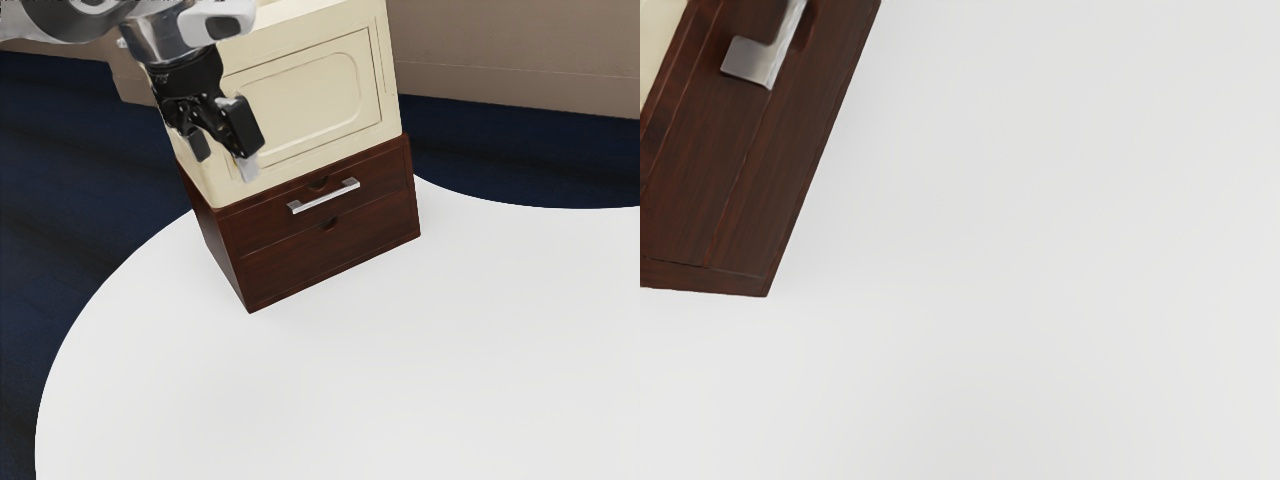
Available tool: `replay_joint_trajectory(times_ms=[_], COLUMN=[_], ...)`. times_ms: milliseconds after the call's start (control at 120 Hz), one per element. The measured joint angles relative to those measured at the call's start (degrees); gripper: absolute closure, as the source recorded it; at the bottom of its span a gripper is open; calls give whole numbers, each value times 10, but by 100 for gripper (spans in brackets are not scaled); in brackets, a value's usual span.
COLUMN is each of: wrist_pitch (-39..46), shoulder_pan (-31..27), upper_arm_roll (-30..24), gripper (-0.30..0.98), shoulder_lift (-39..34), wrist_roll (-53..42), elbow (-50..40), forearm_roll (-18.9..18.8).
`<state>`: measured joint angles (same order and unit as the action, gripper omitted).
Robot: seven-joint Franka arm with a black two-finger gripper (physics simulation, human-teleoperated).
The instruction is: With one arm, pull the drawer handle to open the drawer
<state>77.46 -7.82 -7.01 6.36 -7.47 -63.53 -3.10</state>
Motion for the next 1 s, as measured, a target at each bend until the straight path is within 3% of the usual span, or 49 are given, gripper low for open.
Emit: replay_joint_trajectory(times_ms=[400,667,1000], wrist_pitch=[29,134,235], shoulder_pan=[-12,-10,-7], upper_arm_roll=[-25,-23,-25], gripper=[0,0,0], shoulder_lift=[30,-30,39], wrist_roll=[4,-8,-34], elbow=[-25,-187,-129], forearm_roll=[-35,-54,-52])
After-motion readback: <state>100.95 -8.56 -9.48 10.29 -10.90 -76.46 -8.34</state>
